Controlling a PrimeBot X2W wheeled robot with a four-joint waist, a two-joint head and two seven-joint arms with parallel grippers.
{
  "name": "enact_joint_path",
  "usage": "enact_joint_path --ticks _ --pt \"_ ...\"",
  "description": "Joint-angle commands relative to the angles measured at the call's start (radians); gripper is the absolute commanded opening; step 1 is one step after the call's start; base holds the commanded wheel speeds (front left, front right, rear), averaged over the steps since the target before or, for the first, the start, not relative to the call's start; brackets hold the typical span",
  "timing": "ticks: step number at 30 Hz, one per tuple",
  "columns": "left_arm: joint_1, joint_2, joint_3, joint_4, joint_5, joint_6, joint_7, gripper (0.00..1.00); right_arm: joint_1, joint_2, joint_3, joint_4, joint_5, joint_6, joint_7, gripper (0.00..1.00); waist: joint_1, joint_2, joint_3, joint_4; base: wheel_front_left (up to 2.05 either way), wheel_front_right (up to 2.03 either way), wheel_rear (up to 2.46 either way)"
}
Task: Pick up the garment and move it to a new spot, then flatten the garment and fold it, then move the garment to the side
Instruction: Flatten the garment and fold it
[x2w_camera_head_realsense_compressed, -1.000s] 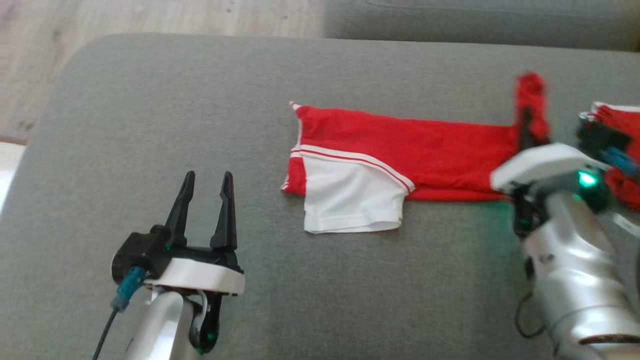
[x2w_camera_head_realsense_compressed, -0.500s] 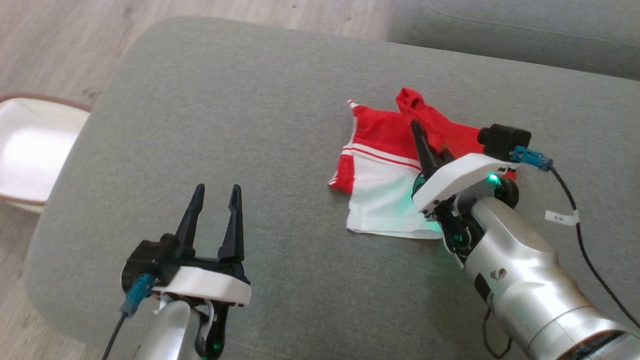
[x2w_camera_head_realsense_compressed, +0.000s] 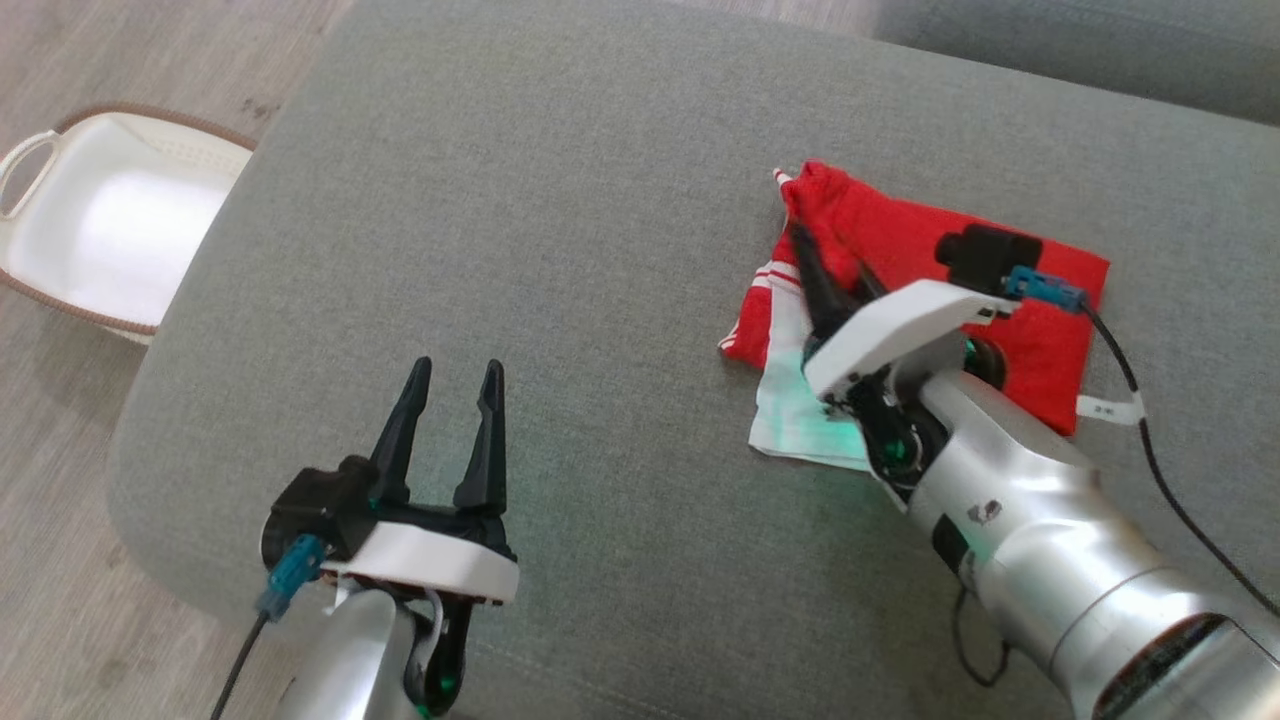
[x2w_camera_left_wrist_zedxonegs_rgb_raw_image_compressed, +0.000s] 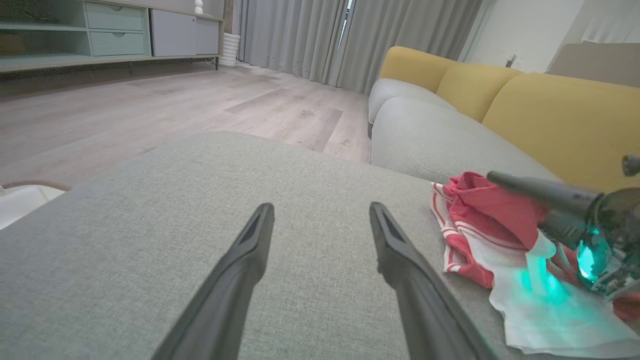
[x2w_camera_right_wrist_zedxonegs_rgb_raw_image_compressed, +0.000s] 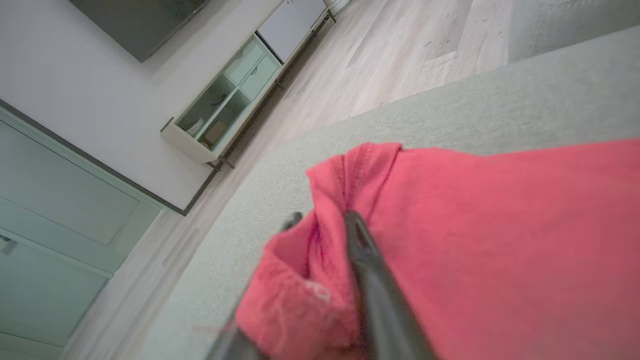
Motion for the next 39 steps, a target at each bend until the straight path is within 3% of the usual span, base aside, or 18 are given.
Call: enact_joint_path --ticks 1,5,10,15,19,25,29,34,39 --pt "-0.034 0.007 0.034 -0.023 -0.002 0.005 -0.005 1.00 -0.033 0.020 0.014 -0.056 0.030 -0.001 -0.013 1.00 -0.0001 0.0000 0.004 -0.001 0.00 0.00 0.00" --pt "-0.034 0.007 0.053 -0.030 0.000 0.005 -0.005 1.00 -0.040 0.020 -0.027 -0.118 0.086 -0.001 -0.013 1.00 -0.0001 0.0000 -0.002 -0.031 0.00 0.00 0.00" --pt "-0.033 0.007 0.082 -0.048 0.006 0.001 -0.005 1.00 -0.035 0.020 -0.094 -0.137 0.036 -0.001 -0.013 1.00 -0.0001 0.0000 -0.024 -0.097 0.00 0.00 0.00" --pt "-0.032 0.007 0.115 -0.078 0.001 -0.003 -0.005 1.00 -0.040 0.020 -0.222 -0.107 -0.165 -0.001 -0.013 1.00 -0.0001 0.0000 -0.042 -0.185 0.00 0.00 0.00" --pt "-0.037 0.007 0.124 -0.111 0.001 -0.006 -0.005 1.00 -0.009 0.020 -0.358 -0.107 -0.394 -0.001 -0.013 1.00 -0.0001 0.0000 -0.050 -0.247 0.00 0.00 0.00" --pt "-0.030 0.007 0.140 -0.149 0.008 -0.009 -0.005 1.00 0.124 0.015 -0.568 -0.225 -0.759 -0.001 -0.013 1.00 -0.0001 0.0000 -0.055 -0.328 0.00 0.00 0.00" --pt "-0.023 0.007 0.155 -0.152 0.047 -0.011 -0.005 1.00 0.250 0.017 -0.685 -0.369 -0.997 -0.001 -0.013 1.00 -0.0001 0.0000 -0.060 -0.374 0.00 0.00 0.00" --pt "-0.008 0.007 0.170 -0.159 0.043 -0.013 -0.005 1.00 0.351 0.019 -0.772 -0.486 -1.073 -0.001 -0.013 1.00 -0.0001 0.0000 -0.069 -0.399 0.00 0.00 0.00" --pt "0.022 0.007 0.185 -0.158 0.059 -0.015 -0.005 1.00 0.459 0.019 -0.806 -0.599 -1.060 -0.001 -0.014 1.00 -0.0001 0.0000 -0.077 -0.419 0.00 0.00 0.00"
